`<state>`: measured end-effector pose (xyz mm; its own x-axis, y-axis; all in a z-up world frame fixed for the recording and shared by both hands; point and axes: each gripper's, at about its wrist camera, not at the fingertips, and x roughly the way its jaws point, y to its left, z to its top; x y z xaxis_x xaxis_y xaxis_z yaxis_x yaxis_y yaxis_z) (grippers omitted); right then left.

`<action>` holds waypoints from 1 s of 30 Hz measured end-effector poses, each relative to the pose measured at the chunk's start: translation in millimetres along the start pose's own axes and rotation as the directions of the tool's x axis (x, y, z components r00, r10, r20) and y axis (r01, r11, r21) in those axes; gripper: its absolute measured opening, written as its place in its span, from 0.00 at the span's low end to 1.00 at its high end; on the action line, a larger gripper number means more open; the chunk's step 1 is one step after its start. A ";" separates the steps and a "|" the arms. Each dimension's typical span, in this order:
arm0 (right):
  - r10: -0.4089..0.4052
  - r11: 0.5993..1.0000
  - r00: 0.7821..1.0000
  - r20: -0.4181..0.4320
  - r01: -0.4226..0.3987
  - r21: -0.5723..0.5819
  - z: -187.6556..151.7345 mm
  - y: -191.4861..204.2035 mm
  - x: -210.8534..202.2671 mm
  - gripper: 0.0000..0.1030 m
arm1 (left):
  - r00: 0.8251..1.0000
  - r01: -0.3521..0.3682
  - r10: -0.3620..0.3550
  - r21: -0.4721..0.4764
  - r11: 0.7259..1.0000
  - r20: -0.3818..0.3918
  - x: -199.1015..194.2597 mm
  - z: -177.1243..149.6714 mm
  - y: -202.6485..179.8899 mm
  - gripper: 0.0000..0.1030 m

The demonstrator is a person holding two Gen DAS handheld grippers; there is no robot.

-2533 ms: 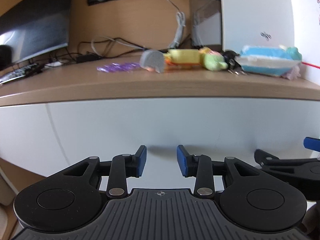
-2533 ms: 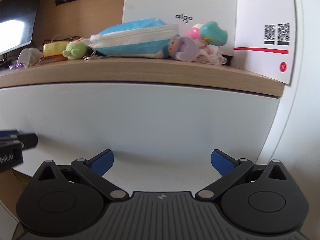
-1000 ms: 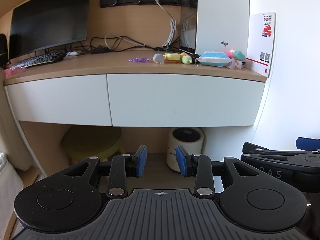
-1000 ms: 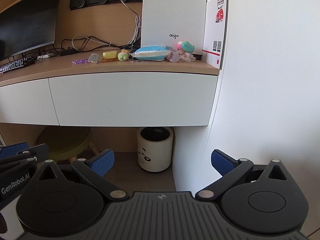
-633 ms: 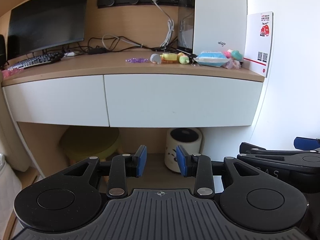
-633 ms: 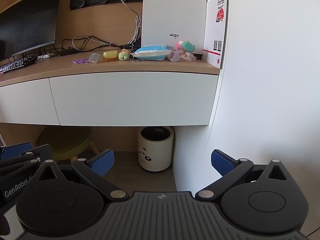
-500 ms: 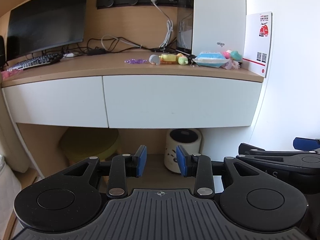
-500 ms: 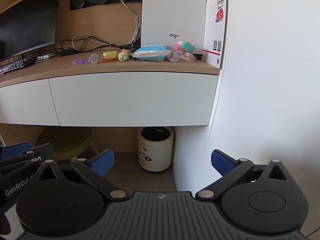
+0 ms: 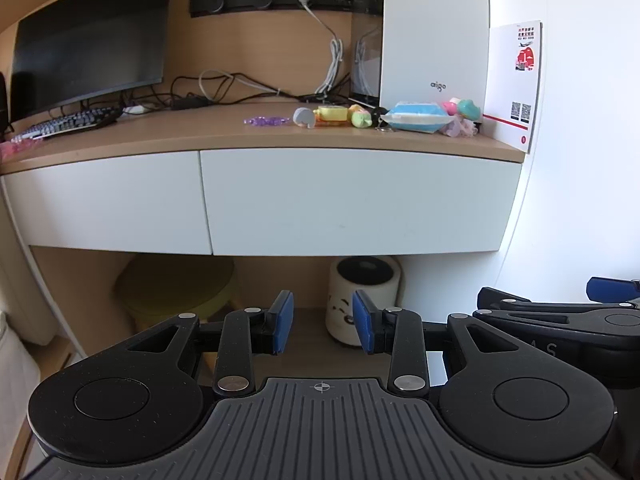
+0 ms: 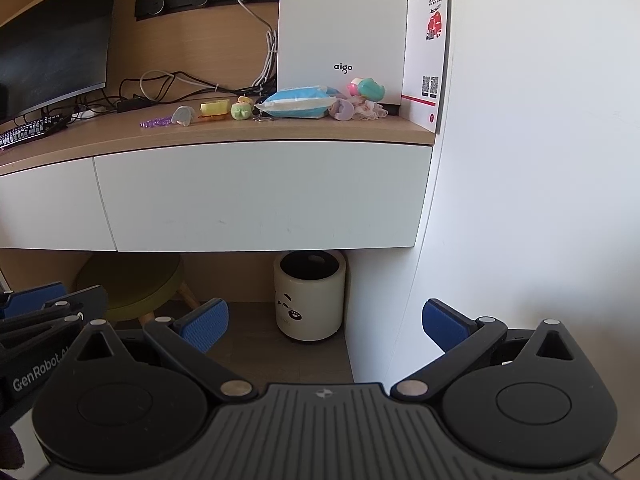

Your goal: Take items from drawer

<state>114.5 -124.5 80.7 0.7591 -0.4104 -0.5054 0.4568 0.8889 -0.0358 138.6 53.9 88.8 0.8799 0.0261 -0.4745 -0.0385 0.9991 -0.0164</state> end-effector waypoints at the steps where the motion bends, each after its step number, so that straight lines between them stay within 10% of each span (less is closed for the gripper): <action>1: 0.000 1.000 1.000 -0.001 0.000 0.001 0.1 -0.5 0.2 1.00 | 1.000 0.000 0.000 0.000 1.000 0.000 0.2 0.0 -0.5 0.36; 30: -0.001 1.000 1.000 -0.004 0.001 0.007 1.4 -3.7 2.7 1.00 | 1.000 -0.001 0.001 -0.002 1.000 0.003 0.2 0.3 -6.8 0.36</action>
<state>115.5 -129.2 80.6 0.7566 -0.4107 -0.5087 0.4612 0.8868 -0.0301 139.2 47.1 89.1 0.8813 0.0275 -0.4717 -0.0405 0.9990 -0.0174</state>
